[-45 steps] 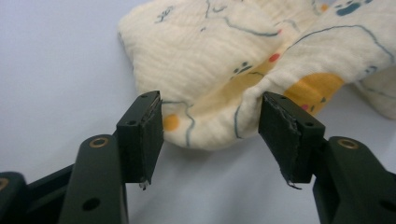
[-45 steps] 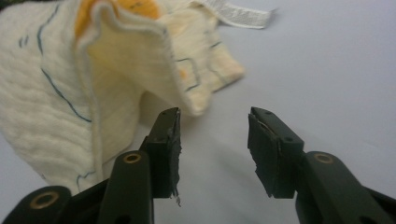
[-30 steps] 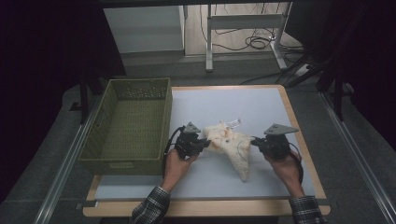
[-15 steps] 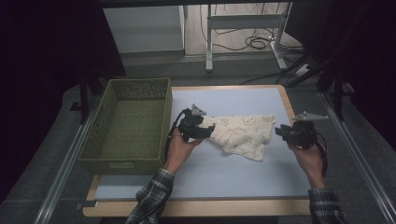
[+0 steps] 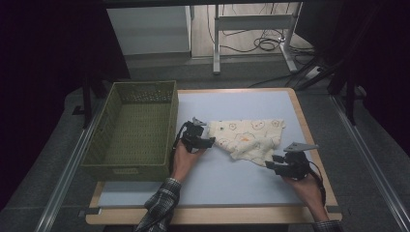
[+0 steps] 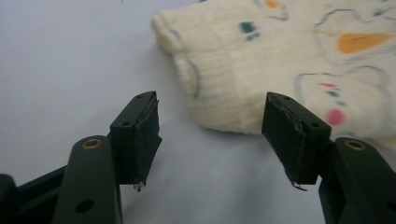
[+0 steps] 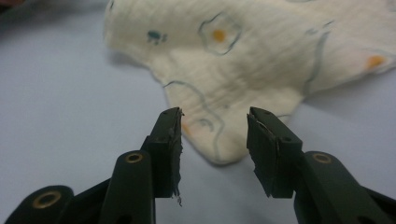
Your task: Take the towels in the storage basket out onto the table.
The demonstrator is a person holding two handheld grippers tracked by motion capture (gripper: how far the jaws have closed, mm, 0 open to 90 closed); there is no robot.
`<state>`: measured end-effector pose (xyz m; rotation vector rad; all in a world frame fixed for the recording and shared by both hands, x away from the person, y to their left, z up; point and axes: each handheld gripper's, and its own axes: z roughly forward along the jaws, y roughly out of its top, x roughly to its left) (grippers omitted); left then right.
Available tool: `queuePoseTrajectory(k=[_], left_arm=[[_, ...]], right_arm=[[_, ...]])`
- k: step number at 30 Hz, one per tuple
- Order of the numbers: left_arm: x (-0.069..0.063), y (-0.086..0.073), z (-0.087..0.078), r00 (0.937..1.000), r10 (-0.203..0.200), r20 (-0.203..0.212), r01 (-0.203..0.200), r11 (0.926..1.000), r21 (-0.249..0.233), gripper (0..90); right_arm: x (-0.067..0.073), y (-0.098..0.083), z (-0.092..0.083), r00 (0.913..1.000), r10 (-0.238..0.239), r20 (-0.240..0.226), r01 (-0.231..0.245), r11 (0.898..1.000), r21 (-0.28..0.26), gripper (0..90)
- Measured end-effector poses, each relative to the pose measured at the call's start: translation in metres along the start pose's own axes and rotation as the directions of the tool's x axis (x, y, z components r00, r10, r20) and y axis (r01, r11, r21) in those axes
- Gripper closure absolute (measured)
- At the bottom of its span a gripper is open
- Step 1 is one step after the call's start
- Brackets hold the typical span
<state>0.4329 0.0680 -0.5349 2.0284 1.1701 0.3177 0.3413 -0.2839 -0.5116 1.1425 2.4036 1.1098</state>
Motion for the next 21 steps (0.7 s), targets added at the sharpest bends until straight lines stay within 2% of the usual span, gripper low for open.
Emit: queuePoseTrajectory(k=[1,2,3,4,7,9,10,11,12,13,14,15,16,17,18,19,20,21], left_arm=[[0.001,0.001,0.003,0.9996,-0.007,0.028,0.007,1.0,0.002,41.8],[0.001,0.001,0.003,0.9996,-0.007,0.028,0.007,1.0,0.002,43.6],[0.003,0.002,0.005,0.9977,-0.025,0.063,0.026,0.9996,-0.011,50.4],[0.003,0.003,0.006,0.996,-0.03,0.084,0.031,0.9995,-0.002,59.9],[-0.003,0.005,0.002,0.9957,0.001,0.093,0.0,1.0,-0.003,83.4],[-0.009,0.008,-0.007,0.9949,0.008,0.1,-0.005,0.9996,-0.028,86.6],[-0.011,0.011,-0.014,0.995,0.013,0.099,-0.009,0.999,-0.043,86.7],[-0.011,0.011,-0.014,0.995,0.013,0.099,-0.009,0.999,-0.043,86.7],[-0.018,0.018,-0.031,0.9958,0.03,0.086,-0.024,0.9971,-0.072,86.7],[-0.021,0.022,-0.042,0.9961,0.04,0.079,-0.033,0.9956,-0.087,86.7],[-0.021,0.022,-0.042,0.9961,0.04,0.079,-0.033,0.9956,-0.087,86.6],[-0.027,0.034,-0.065,0.9948,0.063,0.08,-0.054,0.9921,-0.113,86.4],[-0.03,0.04,-0.074,0.9935,0.071,0.089,-0.061,0.9917,-0.114,85.6],[-0.033,0.047,-0.082,0.9928,0.081,0.088,-0.071,0.9906,-0.117,82.8],[-0.034,0.052,-0.086,0.994,0.087,0.067,-0.077,0.9876,-0.137,78.3],[-0.034,0.052,-0.086,0.994,0.087,0.067,-0.077,0.9876,-0.137,71.1],[-0.033,0.062,-0.075,0.9948,0.102,0.009,-0.101,0.991,-0.088,60.0],[-0.033,0.062,-0.075,0.9948,0.102,0.009,-0.101,0.991,-0.088,54.9]], right_arm=[[0.005,-0.003,0.01,0.9992,-0.038,0.01,0.038,0.999,0.035,61.3],[0.005,-0.003,0.01,0.9992,-0.038,0.01,0.038,0.999,0.035,61.3],[0.01,-0.004,0.012,0.992,-0.1,0.076,0.097,0.995,0.038,75.7],[0.011,-0.003,0.011,0.9882,-0.118,0.097,0.114,0.992,0.049,82.0],[0.009,-0.002,0.008,0.9914,-0.107,0.076,0.103,0.993,0.059,86.9],[0.009,-0.002,0.002,0.9901,-0.115,0.081,0.111,0.993,0.049,87.3],[0.009,-0.001,-0.003,0.9909,-0.109,0.079,0.106,0.994,0.031,87.3],[0.009,-0.001,-0.003,0.9909,-0.109,0.079,0.106,0.994,0.031,87.3],[0.008,0.001,-0.017,0.9915,-0.101,0.082,0.101,0.995,-0.005,87.3],[0.009,0.003,-0.026,0.9909,-0.1,0.09,0.102,0.995,-0.022,87.3],[0.009,0.003,-0.026,0.9909,-0.1,0.09,0.102,0.995,-0.022,87.3],[0.008,0.007,-0.046,0.9889,-0.104,0.107,0.11,0.992,-0.056,87.3],[0.007,0.01,-0.057,0.9879,-0.1,0.119,0.109,0.991,-0.072,87.3],[0.005,0.012,-0.067,0.9872,-0.093,0.13,0.105,0.991,-0.089,87.2],[0.001,0.014,-0.074,0.9867,-0.082,0.14,0.097,0.99,-0.099,87.0],[0.001,0.014,-0.074,0.9867,-0.082,0.14,0.097,0.99,-0.099,87.0],[-0.009,0.016,-0.079,0.9842,-0.049,0.17,0.066,0.993,-0.097,86.5],[-0.015,0.015,-0.076,0.9843,-0.03,0.174,0.046,0.995,-0.087,86.4]])
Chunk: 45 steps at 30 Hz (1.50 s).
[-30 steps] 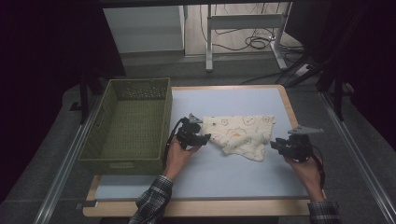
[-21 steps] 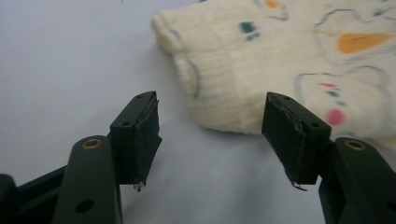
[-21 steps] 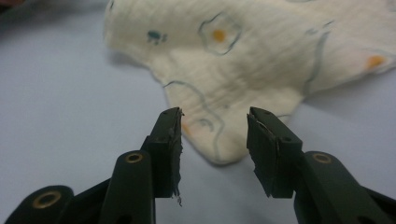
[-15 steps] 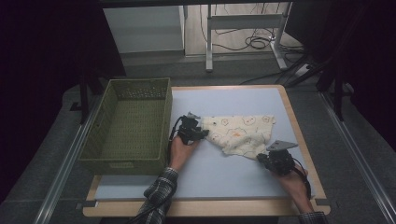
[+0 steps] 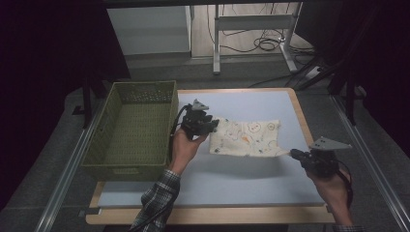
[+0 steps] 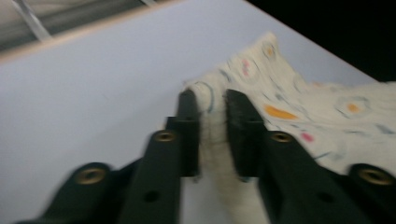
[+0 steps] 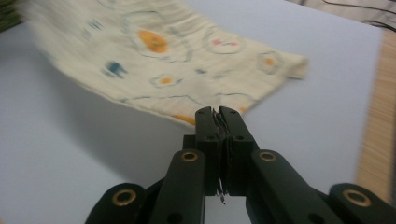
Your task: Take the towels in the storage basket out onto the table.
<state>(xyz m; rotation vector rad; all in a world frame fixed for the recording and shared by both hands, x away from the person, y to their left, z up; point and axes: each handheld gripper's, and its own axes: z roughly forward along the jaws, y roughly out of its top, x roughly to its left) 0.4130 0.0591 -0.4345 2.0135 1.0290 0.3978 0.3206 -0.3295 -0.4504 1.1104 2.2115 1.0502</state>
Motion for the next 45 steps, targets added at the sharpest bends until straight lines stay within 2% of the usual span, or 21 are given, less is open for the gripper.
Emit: queuePoseTrajectory(k=[2,4,7,10,12,15,18,20,21,22,23,24,25,28,29,32,37,38,40,44,45], left_arm=[[0.003,-0.003,0.02,0.9993,0.006,-0.037,-0.002,0.9946,0.104,53.7],[0.0,-0.022,0.029,0.9997,-0.025,-0.002,0.025,0.9934,0.112,50.3],[-0.005,-0.035,0.027,0.9998,-0.018,-0.009,0.018,0.9934,0.113,47.0],[-0.02,-0.064,0.015,0.9977,-0.005,0.067,-0.001,0.9952,0.098,46.5],[-0.033,-0.078,0.01,0.9925,0.031,0.118,-0.043,0.9942,0.099,45.4],[-0.05,-0.098,0.006,0.9737,0.064,0.219,-0.088,0.9906,0.105,44.1],[-0.059,-0.108,0.01,0.9643,0.092,0.248,-0.127,0.9834,0.129,41.9],[-0.065,-0.115,0.017,0.9626,0.129,0.239,-0.167,0.9746,0.149,42.3],[-0.07,-0.117,0.019,0.9667,0.183,0.178,-0.21,0.967,0.144,48.5],[-0.07,-0.117,0.019,0.9667,0.183,0.178,-0.21,0.967,0.144,57.6],[-0.071,-0.117,0.019,0.967,0.186,0.174,-0.212,0.9665,0.145,57.6],[-0.071,-0.116,0.019,0.967,0.177,0.184,-0.205,0.9674,0.149,67.4],[-0.071,-0.114,0.016,0.9687,0.174,0.177,-0.205,0.9634,0.173,85.4],[-0.067,-0.111,0.006,0.9667,0.162,0.199,-0.191,0.9713,0.141,86.3],[-0.066,-0.108,-0.01,0.9636,0.142,0.227,-0.17,0.9791,0.111,86.3],[-0.07,-0.109,-0.025,0.9577,0.161,0.238,-0.189,0.977,0.099,85.6],[-0.08,-0.132,-0.048,0.9326,0.123,0.339,-0.17,0.9789,0.113,84.4],[-0.08,-0.132,-0.048,0.9326,0.123,0.339,-0.17,0.9789,0.113,84.0],[-0.084,-0.147,-0.05,0.9184,0.09,0.385,-0.154,0.9785,0.137,80.6],[-0.085,-0.151,-0.053,0.9263,0.098,0.364,-0.154,0.9801,0.126,59.1],[-0.08,-0.144,-0.056,0.9366,0.098,0.336,-0.139,0.9852,0.1,54.0]], right_arm=[[-0.005,-0.003,0.006,0.9998,0.018,-0.006,-0.018,1.0,0.015,86.2],[-0.011,-0.019,0.02,0.9976,0.062,-0.032,-0.06,0.997,0.042,86.2],[-0.009,-0.029,0.023,0.9964,0.068,-0.05,-0.066,0.996,0.054,86.0],[-0.005,-0.043,0.021,0.9965,0.064,-0.054,-0.06,0.996,0.071,85.4],[-0.002,-0.047,0.02,0.9967,0.056,-0.058,-0.052,0.996,0.074,84.9],[0.001,-0.052,0.022,0.9973,0.044,-0.059,-0.039,0.996,0.083,84.4],[0.001,-0.056,0.024,0.9973,0.047,-0.056,-0.041,0.995,0.089,84.2],[0.001,-0.058,0.024,0.9974,0.046,-0.056,-0.041,0.995,0.089,84.2],[0.002,-0.059,0.025,0.997,0.053,-0.057,-0.047,0.995,0.09,84.4],[0.002,-0.059,0.025,0.997,0.053,-0.057,-0.047,0.995,0.09,84.4],[0.002,-0.06,0.024,0.9969,0.051,-0.06,-0.046,0.995,0.089,84.8],[0.003,-0.061,0.024,0.9968,0.051,-0.062,-0.046,0.995,0.086,85.0],[0.005,-0.061,0.021,0.996,0.057,-0.068,-0.051,0.995,0.083,85.8],[0.007,-0.06,0.016,0.9963,0.049,-0.071,-0.044,0.996,0.073,86.2],[0.011,-0.059,0.007,0.996,0.042,-0.079,-0.038,0.998,0.056,86.3],[0.021,-0.059,-0.007,0.995,0.021,-0.098,-0.017,0.999,0.043,86.3],[0.037,-0.074,-0.027,0.9917,0.024,-0.126,-0.019,0.999,0.044,86.3],[0.037,-0.074,-0.027,0.9917,0.024,-0.126,-0.019,0.999,0.044,86.3],[0.044,-0.09,-0.036,0.9905,0.04,-0.132,-0.03,0.997,0.075,86.2],[0.045,-0.101,-0.043,0.9866,0.063,-0.15,-0.049,0.994,0.095,82.3],[0.043,-0.102,-0.049,0.9865,0.072,-0.147,-0.06,0.994,0.088,77.1]])
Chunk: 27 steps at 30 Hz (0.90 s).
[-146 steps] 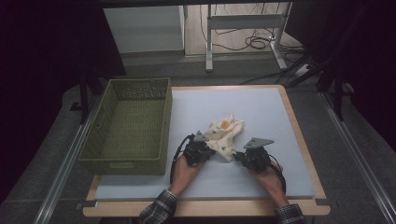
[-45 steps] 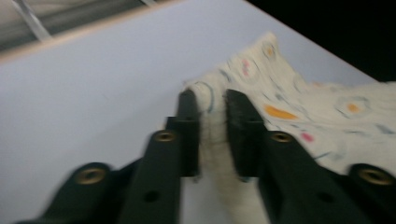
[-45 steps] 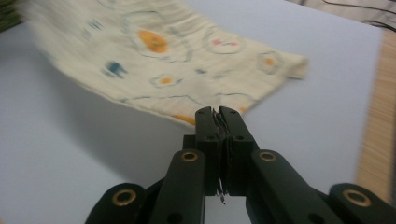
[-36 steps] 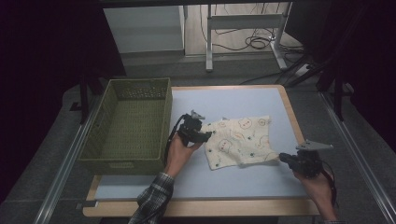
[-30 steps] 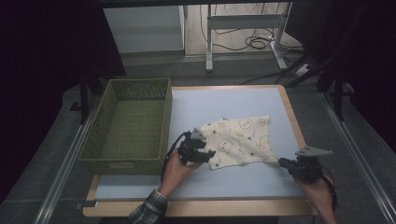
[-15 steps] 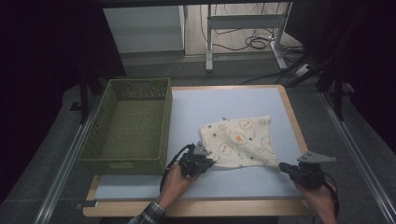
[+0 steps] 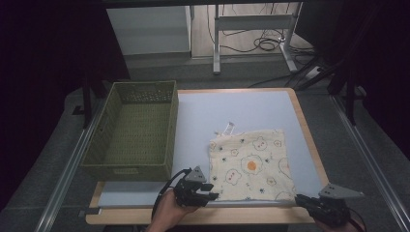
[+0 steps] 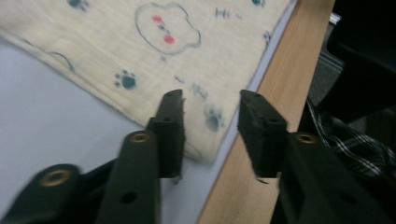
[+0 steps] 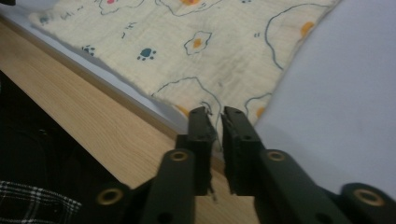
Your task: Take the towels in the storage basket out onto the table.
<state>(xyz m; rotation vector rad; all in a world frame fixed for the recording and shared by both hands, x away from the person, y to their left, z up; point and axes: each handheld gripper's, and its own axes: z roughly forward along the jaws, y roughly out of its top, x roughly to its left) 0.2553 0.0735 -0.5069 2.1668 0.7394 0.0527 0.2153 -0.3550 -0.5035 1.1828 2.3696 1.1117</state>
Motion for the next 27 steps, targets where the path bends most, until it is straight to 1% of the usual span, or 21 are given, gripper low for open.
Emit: queuePoseTrajectory(k=[1,2,3,4,5,7,8,9,10,12,13,14,15,16,17,18,20,22,24,26,27], left_arm=[[0.0,0.0,0.0,1.0,0.0,0.0,0.0,1.0,0.0,49.8],[0.002,0.004,-0.003,0.9997,-0.003,-0.024,0.003,0.9999,-0.015,49.8],[0.005,0.009,-0.005,0.9988,0.003,-0.048,-0.004,0.9997,-0.025,48.0],[0.013,0.019,-0.005,0.9952,-0.009,-0.098,0.005,0.9989,-0.046,47.0],[0.013,0.019,-0.005,0.9952,-0.009,-0.098,0.005,0.9989,-0.046,47.0],[0.022,0.029,0.0,0.9908,-0.032,-0.132,0.024,0.9979,-0.06,47.0],[0.034,0.039,0.009,0.9829,-0.052,-0.177,0.042,0.9973,-0.06,47.1],[0.034,0.039,0.009,0.9829,-0.052,-0.177,0.042,0.9973,-0.06,47.1],[0.046,0.048,0.017,0.9748,-0.076,-0.21,0.064,0.9959,-0.065,47.1],[0.058,0.055,0.025,0.9649,-0.099,-0.243,0.084,0.9939,-0.072,47.1],[0.063,0.059,0.028,0.9611,-0.114,-0.252,0.096,0.9921,-0.081,47.1],[0.063,0.059,0.028,0.9611,-0.114,-0.252,0.096,0.9921,-0.081,47.3],[0.073,0.066,0.034,0.9532,-0.138,-0.269,0.113,0.9879,-0.106,48.9],[0.078,0.069,0.036,0.9479,-0.14,-0.286,0.111,0.9873,-0.113,50.7],[0.078,0.069,0.036,0.9479,-0.14,-0.286,0.111,0.9873,-0.113,53.3],[0.087,0.077,0.04,0.9394,-0.149,-0.309,0.117,0.9859,-0.12,56.7],[0.098,0.084,0.044,0.9322,-0.154,-0.327,0.123,0.9858,-0.115,62.9],[0.11,0.09,0.048,0.9224,-0.161,-0.351,0.131,0.9855,-0.108,65.9],[0.123,0.093,0.053,0.9169,-0.184,-0.354,0.16,0.9825,-0.094,67.3],[0.135,0.094,0.059,0.9118,-0.195,-0.362,0.18,0.9809,-0.075,67.2],[0.139,0.093,0.063,0.9129,-0.2,-0.356,0.192,0.9796,-0.059,67.1]], right_arm=[[-0.001,0.001,-0.003,1.0,0.001,0.007,-0.001,1.0,-0.006,75.1],[-0.001,0.001,-0.003,1.0,0.001,0.007,-0.001,1.0,-0.006,75.1],[-0.006,0.007,-0.008,0.9997,0.002,0.025,-0.001,1.0,-0.02,72.6],[-0.009,0.01,-0.008,0.9995,0.003,0.031,-0.002,1.0,-0.029,71.8],[-0.012,0.014,-0.007,0.9994,0.008,0.034,-0.007,0.999,-0.034,70.8],[-0.015,0.018,-0.003,0.9993,0.011,0.035,-0.01,0.999,-0.036,69.8],[-0.022,0.026,0.007,0.9989,0.019,0.042,-0.018,0.999,-0.031,68.2],[-0.022,0.026,0.007,0.9989,0.019,0.042,-0.018,0.999,-0.031,68.2],[-0.031,0.036,0.02,0.9976,0.034,0.06,-0.033,0.999,-0.019,67.0],[-0.039,0.046,0.034,0.9963,0.049,0.07,-0.048,0.999,-0.009,66.2],[-0.044,0.052,0.041,0.9955,0.054,0.078,-0.054,0.999,-0.007,66.1],[-0.044,0.052,0.041,0.9955,0.054,0.078,-0.054,0.999,-0.007,66.1],[-0.051,0.063,0.054,0.9939,0.051,0.098,-0.051,0.999,0.002,66.1],[-0.056,0.069,0.059,0.9936,0.054,0.1,-0.054,0.999,0.002,66.1],[-0.056,0.069,0.059,0.9936,0.054,0.1,-0.054,0.999,0.002,66.1],[-0.062,0.08,0.07,0.9922,0.053,0.113,-0.053,0.999,0.001,66.1],[-0.068,0.09,0.079,0.9907,0.045,0.128,-0.046,0.999,0.004,66.1],[-0.074,0.096,0.086,0.9898,0.045,0.135,-0.046,0.999,0.005,66.0],[-0.078,0.1,0.092,0.9892,0.05,0.138,-0.051,0.999,0.007,65.5],[-0.08,0.102,0.095,0.9892,0.058,0.134,-0.059,0.998,0.003,64.3],[-0.081,0.102,0.097,0.9896,0.06,0.131,-0.06,0.998,0.002,63.5]])
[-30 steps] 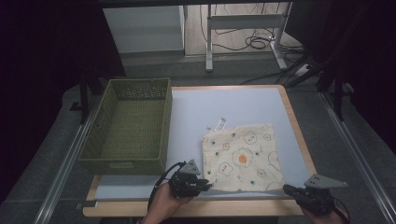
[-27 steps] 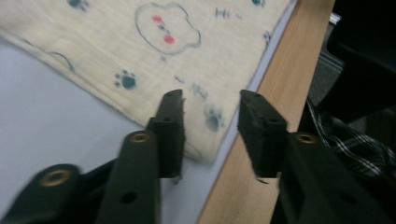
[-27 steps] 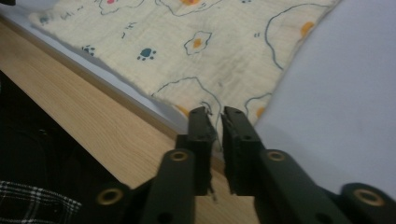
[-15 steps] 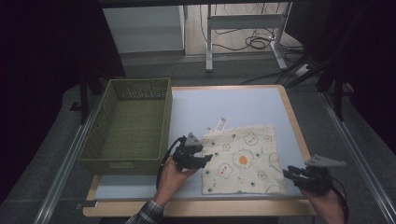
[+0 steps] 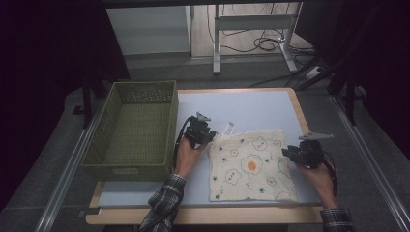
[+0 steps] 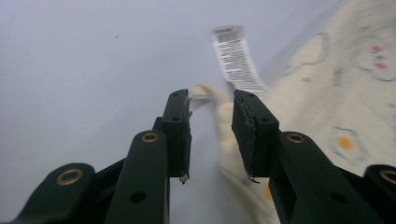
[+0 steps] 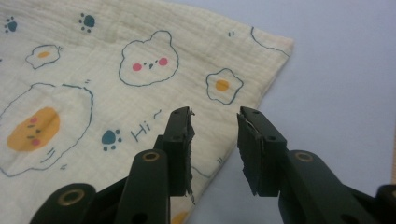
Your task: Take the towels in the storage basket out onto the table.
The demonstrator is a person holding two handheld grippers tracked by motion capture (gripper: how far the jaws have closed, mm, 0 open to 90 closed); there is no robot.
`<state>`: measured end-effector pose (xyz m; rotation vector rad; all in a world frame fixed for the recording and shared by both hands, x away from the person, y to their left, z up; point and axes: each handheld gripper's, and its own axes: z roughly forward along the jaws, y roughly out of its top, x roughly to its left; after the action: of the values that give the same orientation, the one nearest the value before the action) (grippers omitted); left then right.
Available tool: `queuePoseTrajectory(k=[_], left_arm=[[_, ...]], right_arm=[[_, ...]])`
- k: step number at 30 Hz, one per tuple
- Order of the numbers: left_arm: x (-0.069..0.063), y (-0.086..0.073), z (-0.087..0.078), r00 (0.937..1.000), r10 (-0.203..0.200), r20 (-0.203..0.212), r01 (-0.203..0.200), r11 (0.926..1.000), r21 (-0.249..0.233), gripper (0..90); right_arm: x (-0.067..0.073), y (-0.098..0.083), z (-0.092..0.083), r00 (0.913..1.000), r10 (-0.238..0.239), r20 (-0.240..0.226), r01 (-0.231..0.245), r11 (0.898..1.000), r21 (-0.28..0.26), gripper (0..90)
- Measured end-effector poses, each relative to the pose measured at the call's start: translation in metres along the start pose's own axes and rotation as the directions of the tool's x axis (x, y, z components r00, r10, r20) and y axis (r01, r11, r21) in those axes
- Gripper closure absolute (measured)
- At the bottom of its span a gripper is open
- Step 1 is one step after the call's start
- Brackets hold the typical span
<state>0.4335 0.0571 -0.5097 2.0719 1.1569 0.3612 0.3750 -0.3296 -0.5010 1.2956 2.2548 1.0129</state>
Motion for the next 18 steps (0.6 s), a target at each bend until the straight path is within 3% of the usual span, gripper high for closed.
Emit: queuePoseTrajectory(k=[1,2,3,4,5,8,9,10,11,14,18], left_arm=[[0.0,0.0,0.0,1.0,0.0,0.0,0.0,1.0,0.0,66.8],[0.002,-0.001,0.005,0.9997,-0.008,0.021,0.008,0.9998,0.017,66.8],[0.0,-0.004,0.009,0.9976,-0.008,0.069,0.006,0.9995,0.031,65.2],[0.0,-0.004,0.009,0.9976,-0.008,0.069,0.006,0.9995,0.031,64.7],[-0.008,-0.007,0.011,0.9939,0.008,0.11,-0.013,0.9992,0.039,63.9],[-0.019,-0.01,0.01,0.9888,0.029,0.146,-0.034,0.9988,0.036,61.8],[-0.03,-0.013,0.01,0.9847,0.051,0.167,-0.059,0.9971,0.047,61.1],[-0.03,-0.013,0.01,0.9847,0.051,0.167,-0.059,0.9971,0.047,60.1],[-0.041,-0.016,0.01,0.9808,0.086,0.175,-0.097,0.9939,0.052,58.7],[-0.053,-0.02,0.012,0.9772,0.118,0.176,-0.13,0.99,0.056,54.0],[-0.06,-0.022,0.013,0.9767,0.147,0.156,-0.155,0.9869,0.044,55.2]], right_arm=[[0.0,-0.001,0.001,1.0,0.001,-0.002,-0.001,1.0,0.002,62.8],[0.0,-0.001,0.001,1.0,0.001,-0.002,-0.001,1.0,0.002,62.8],[0.0,-0.003,0.002,1.0,-0.006,-0.003,0.006,1.0,0.007,61.6],[0.0,-0.005,0.002,1.0,-0.008,-0.003,0.008,1.0,0.011,61.2],[-0.001,-0.006,0.002,0.9999,-0.011,-0.002,0.011,1.0,0.011,61.0],[-0.003,-0.008,0.002,1.0,-0.006,0.0,0.006,1.0,0.014,60.4],[-0.006,-0.009,0.001,1.0,-0.001,0.007,0.001,1.0,0.01,60.1],[-0.007,-0.009,0.001,1.0,0.001,0.007,-0.002,1.0,0.008,59.9],[-0.008,-0.009,0.0,0.9999,0.01,0.006,-0.01,1.0,0.005,59.7],[-0.008,-0.008,0.0,0.9999,0.006,0.009,-0.006,1.0,-0.002,58.6],[-0.008,-0.004,0.002,1.0,-0.001,0.01,0.001,1.0,-0.005,57.5]])
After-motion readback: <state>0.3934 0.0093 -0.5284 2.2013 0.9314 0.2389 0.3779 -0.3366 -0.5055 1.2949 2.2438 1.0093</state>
